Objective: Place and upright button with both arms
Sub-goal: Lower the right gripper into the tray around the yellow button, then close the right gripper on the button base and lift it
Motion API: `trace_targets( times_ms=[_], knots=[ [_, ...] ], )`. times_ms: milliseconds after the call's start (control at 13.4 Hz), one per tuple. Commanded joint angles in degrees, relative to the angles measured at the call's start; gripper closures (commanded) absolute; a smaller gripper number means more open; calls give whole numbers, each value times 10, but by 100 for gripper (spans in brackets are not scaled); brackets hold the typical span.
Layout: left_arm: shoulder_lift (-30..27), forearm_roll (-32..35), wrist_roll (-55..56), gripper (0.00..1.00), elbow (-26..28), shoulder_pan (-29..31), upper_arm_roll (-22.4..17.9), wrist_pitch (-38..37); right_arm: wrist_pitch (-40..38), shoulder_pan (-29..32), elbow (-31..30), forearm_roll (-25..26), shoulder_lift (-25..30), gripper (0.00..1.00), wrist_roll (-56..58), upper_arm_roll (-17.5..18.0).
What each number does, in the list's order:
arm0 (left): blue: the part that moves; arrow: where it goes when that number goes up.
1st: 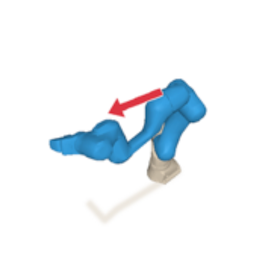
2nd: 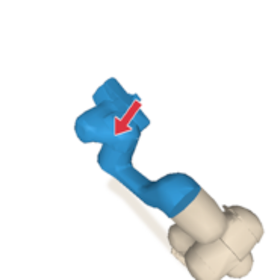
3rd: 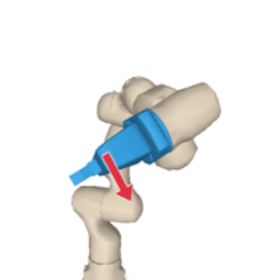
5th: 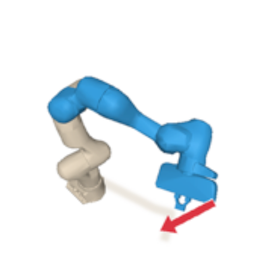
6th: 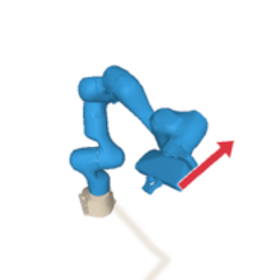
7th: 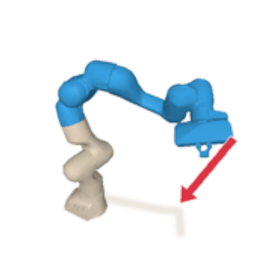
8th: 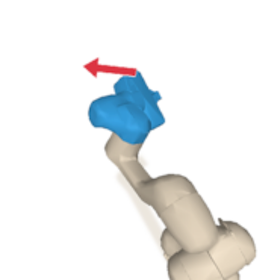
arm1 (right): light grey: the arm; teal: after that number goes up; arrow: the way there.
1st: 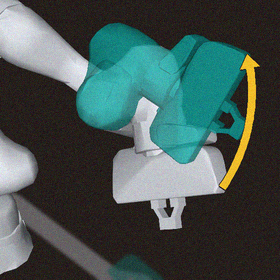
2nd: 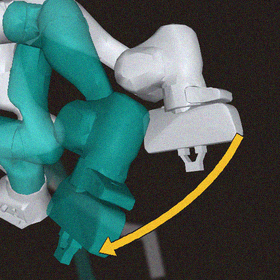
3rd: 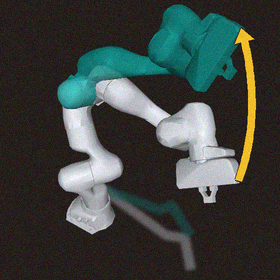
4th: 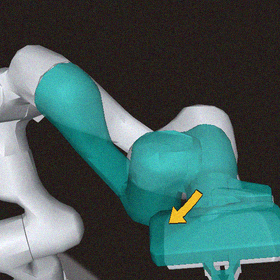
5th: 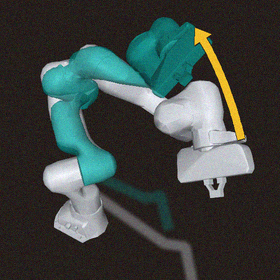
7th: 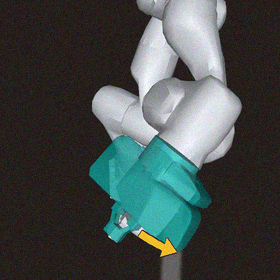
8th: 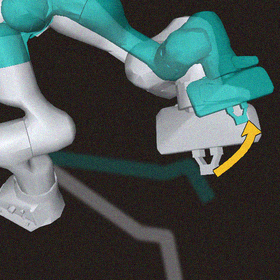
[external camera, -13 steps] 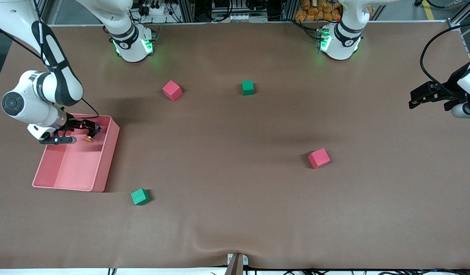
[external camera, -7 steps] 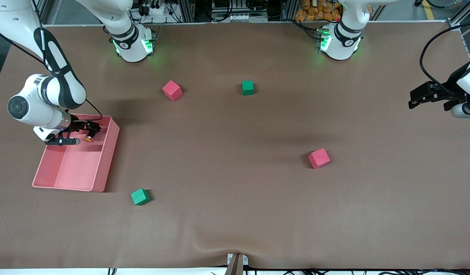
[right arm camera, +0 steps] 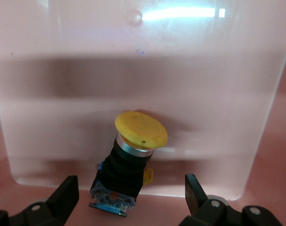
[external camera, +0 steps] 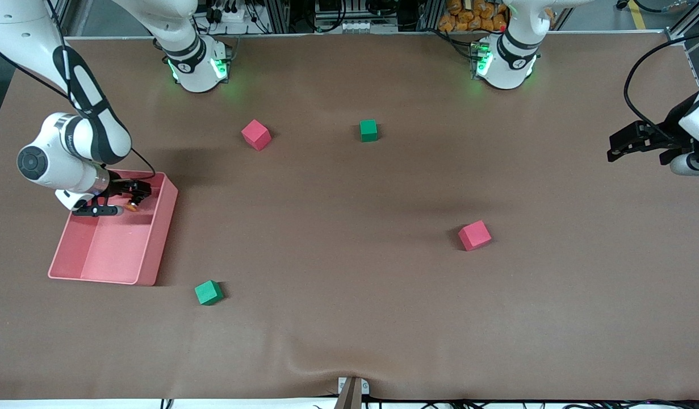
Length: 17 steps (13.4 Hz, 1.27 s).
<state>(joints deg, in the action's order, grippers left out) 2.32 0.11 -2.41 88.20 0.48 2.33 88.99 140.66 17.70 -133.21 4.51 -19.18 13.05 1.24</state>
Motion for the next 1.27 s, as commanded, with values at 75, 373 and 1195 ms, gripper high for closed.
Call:
trace_targets(
  times_ms=[75,373,1195],
  knots=[
    [6,-8,-15,0,-14,5,2,-10,8,-1,1,-10,-9,0,9,0],
    [6,-10,-15,0,-15,6,2,-10,3,1,0,-10,-10,0,9,0],
    [7,-10,-25,0,-15,5,0,-10,2,3,0,-10,-13,88,25,0]
  ],
)
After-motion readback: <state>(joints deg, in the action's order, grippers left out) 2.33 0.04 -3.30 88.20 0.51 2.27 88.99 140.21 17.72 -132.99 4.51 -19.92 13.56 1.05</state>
